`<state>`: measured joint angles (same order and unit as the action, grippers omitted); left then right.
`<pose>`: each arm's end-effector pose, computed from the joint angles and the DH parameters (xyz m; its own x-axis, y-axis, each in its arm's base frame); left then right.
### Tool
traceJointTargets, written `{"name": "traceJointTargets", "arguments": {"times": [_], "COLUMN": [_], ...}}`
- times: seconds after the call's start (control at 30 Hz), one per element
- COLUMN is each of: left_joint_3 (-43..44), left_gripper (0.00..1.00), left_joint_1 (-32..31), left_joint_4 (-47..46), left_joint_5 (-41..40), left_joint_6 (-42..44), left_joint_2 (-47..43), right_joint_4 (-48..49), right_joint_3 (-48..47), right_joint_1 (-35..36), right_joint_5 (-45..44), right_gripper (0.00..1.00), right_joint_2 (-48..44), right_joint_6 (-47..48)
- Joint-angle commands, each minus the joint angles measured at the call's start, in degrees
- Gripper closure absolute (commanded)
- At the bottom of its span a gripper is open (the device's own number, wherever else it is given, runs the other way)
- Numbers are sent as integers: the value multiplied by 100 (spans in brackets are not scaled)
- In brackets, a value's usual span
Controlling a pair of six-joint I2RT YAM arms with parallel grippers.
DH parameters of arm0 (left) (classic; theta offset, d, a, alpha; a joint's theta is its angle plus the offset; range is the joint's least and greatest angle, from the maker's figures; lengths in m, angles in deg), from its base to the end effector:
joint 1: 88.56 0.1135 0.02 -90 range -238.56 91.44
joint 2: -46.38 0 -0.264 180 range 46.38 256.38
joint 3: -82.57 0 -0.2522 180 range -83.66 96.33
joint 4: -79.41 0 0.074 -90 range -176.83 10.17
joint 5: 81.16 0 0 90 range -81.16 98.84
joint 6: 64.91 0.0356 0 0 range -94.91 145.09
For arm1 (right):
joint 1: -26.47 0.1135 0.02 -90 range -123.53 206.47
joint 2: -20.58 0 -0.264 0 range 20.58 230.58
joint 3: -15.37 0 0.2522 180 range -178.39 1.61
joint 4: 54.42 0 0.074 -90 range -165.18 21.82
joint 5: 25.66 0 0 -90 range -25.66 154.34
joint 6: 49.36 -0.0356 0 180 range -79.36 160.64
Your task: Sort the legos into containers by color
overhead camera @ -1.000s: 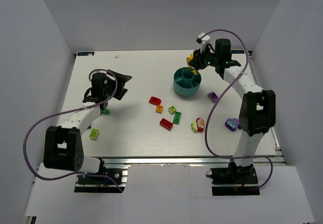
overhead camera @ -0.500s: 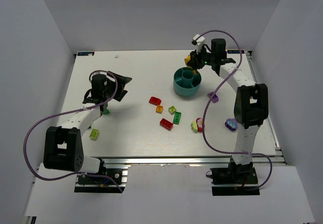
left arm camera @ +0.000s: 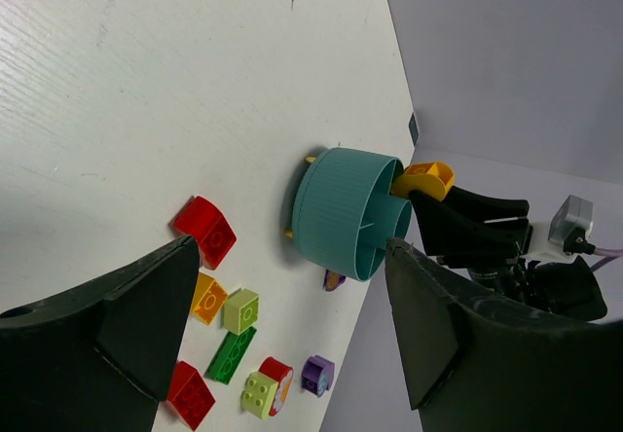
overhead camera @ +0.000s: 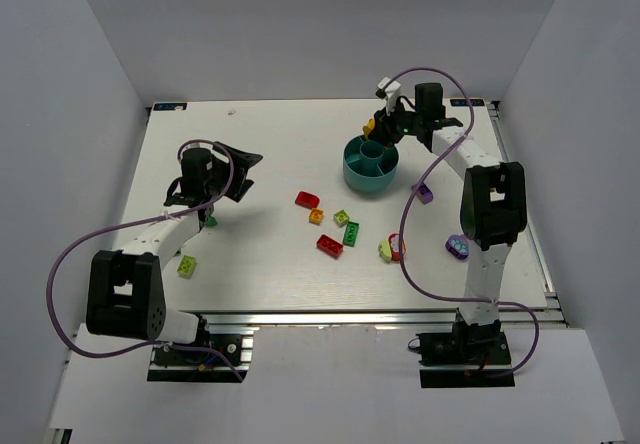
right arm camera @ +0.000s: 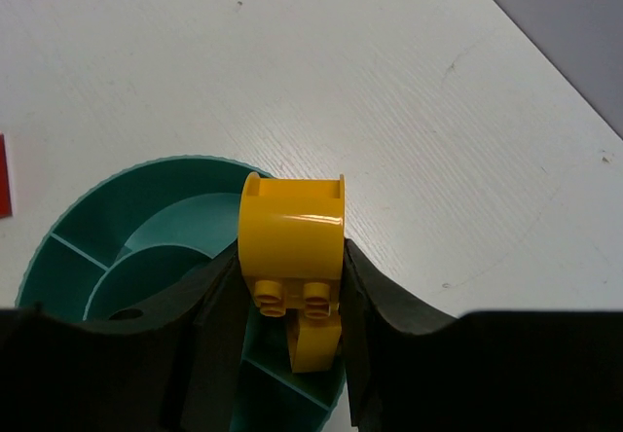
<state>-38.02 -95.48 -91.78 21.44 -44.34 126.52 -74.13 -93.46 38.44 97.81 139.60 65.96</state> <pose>0.3021 -0.0445 0.2307 -0.4584 -0.8648 -0.2050 -0.3507 0.3880 -0.8523 0.4715 0.1200 0.2480 -0.1668 -0.4000 -0.9012 -0.7877 0.6038 -0.1222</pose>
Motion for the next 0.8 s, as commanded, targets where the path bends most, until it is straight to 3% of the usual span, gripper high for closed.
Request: {"name": "traceJointTargets", "arguments": {"times": [0.0,0.27,0.37,0.6,0.77], "left_joint_3": [6,-91,-91,-65,-65], "left_gripper": [14,14,14,14,14], "left_joint_1": [-11,-11,-11,-11,-11], "left_joint_4": [-59,-50,-59,-50,-41], "left_joint_5": [58,23,23,41,41], "left_joint_6": [79,70,70,79,79], "left_joint_2": [-139,-218,-218,-192,-192], "right_joint_4": [-107,-134,-169,-222,-230], "right_joint_3": [-302,-346,-381,-390,-407], "right_joint_1": [-28,-28,-28,-36,-45], "right_joint_5": [160,195,230,318,353], "right_gripper": [61,32,29,34,51], "right_joint_2": [86,113,121,130,86], "right_joint_6": [105,122,122,78,26]}}
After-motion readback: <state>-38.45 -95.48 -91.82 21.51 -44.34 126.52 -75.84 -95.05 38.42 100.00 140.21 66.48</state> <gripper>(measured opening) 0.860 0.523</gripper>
